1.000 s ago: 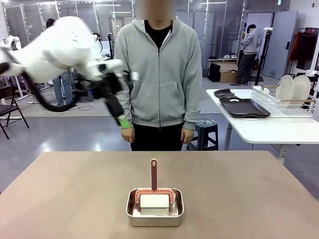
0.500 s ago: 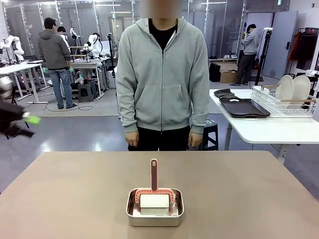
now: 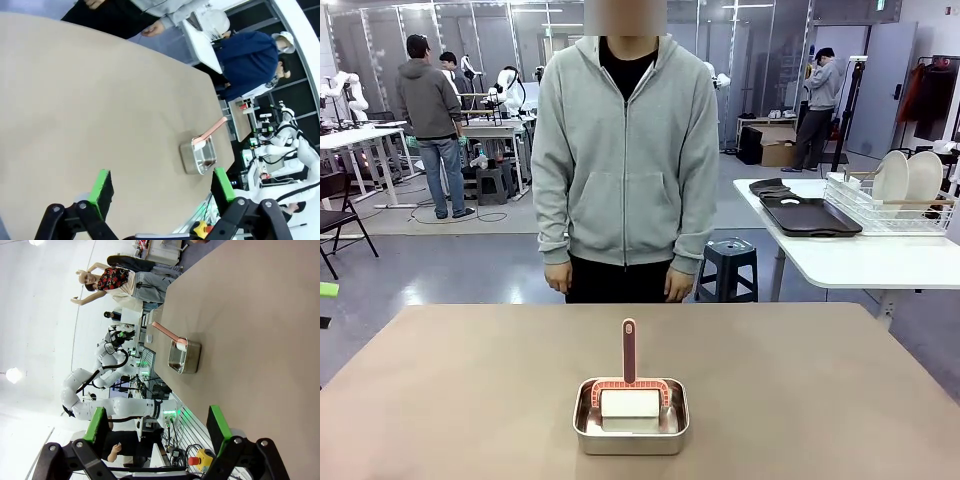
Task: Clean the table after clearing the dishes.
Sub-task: Place the Lint Roller back on top of the Airtight Container.
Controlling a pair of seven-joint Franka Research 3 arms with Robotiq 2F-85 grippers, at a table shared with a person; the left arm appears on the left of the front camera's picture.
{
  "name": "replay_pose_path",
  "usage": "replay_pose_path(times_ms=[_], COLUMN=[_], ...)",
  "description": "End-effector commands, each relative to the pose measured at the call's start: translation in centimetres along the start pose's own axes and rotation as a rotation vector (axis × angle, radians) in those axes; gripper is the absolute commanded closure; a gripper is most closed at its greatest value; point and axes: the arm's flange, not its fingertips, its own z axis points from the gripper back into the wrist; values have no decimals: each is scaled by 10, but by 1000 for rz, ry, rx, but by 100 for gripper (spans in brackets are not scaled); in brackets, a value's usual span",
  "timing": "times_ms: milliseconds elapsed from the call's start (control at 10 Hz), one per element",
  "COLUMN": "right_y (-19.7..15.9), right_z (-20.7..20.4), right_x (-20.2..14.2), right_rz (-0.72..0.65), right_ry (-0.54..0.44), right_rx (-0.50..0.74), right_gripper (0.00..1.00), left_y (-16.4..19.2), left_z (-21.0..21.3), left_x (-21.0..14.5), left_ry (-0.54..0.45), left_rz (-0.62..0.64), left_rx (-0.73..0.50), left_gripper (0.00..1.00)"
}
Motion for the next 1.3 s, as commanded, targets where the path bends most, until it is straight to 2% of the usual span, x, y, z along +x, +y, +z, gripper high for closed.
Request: replay_pose_path(times_ms=[0, 100, 300, 400, 700, 800, 1200], right_y=[3, 3, 3, 3, 3, 3, 3], right_z=[0, 0, 0, 0, 0, 0, 0], right_x=[-1, -1, -1, -1, -1, -1, -1], right_rz=[8, 8, 8, 8, 8, 8, 8], right_ry=[0, 0, 0, 0, 0, 0, 0], right_rx=[1, 1, 1, 1, 1, 1, 1], right_gripper=[0, 0, 0, 0, 0, 0, 0], left_y=[19, 30, 41, 45, 45, 49, 49], left_z=[14, 18, 20, 29, 40, 39, 39], left_x=[-7, -15, -19, -24, -33, -23, -23], left_ry=[17, -10, -21, -66, -110, -71, -71], left_rz=[76, 106, 74, 67, 44, 99, 99], left_rx=[67, 75, 140, 173, 144, 163, 163], left_gripper=[0, 0, 0, 0, 0, 0, 0])
